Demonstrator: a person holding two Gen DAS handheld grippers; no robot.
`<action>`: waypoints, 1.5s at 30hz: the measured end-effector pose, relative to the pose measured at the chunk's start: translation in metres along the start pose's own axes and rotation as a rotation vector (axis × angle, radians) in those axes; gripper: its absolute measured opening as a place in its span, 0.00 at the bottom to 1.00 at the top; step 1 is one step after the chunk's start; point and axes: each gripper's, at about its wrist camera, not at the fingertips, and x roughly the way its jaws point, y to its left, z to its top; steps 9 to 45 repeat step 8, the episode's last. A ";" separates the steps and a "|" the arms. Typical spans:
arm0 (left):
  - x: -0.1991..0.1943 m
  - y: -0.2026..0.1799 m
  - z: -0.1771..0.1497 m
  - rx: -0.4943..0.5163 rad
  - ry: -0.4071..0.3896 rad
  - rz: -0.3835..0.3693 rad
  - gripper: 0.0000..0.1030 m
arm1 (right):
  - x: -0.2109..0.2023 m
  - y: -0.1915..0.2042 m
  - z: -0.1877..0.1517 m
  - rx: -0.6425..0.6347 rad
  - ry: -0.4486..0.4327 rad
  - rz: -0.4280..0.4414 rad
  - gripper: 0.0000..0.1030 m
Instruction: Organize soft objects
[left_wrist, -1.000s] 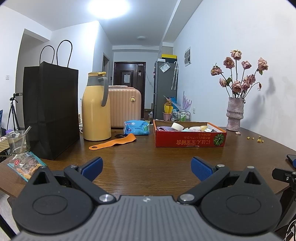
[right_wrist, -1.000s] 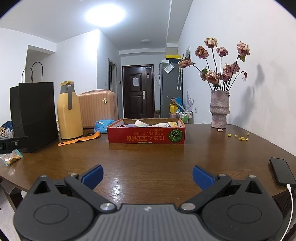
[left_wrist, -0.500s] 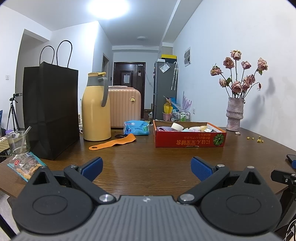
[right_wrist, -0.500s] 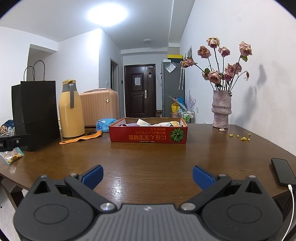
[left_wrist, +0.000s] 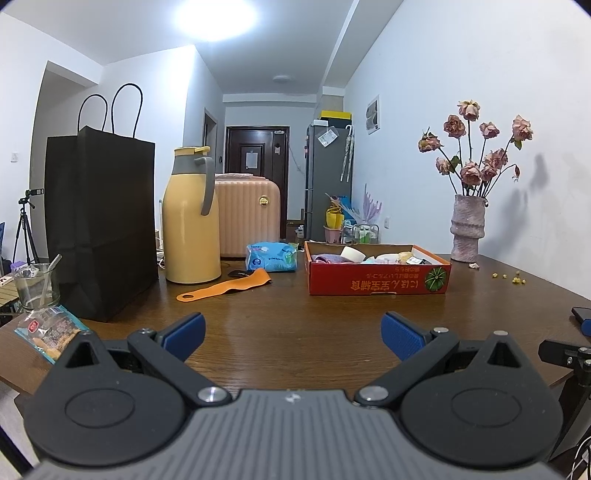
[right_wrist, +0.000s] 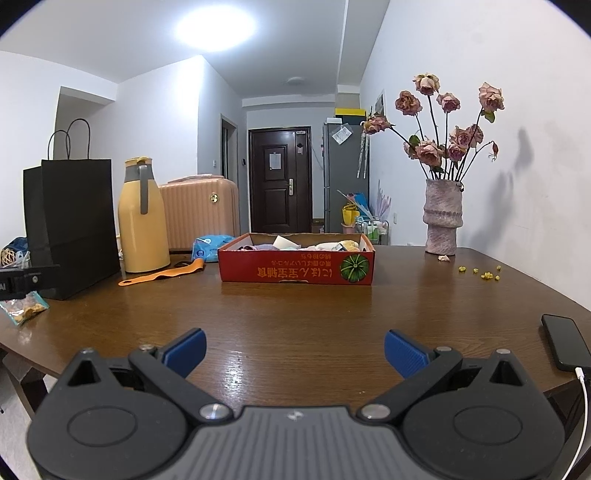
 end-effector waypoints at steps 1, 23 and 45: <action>0.000 0.000 0.000 -0.001 0.001 0.000 1.00 | 0.000 0.000 0.000 -0.001 0.002 0.001 1.00; -0.001 -0.002 0.000 0.004 -0.005 -0.003 1.00 | 0.000 0.001 -0.001 0.000 0.001 0.000 1.00; -0.001 -0.002 0.000 0.004 -0.005 -0.003 1.00 | 0.000 0.001 -0.001 0.000 0.001 0.000 1.00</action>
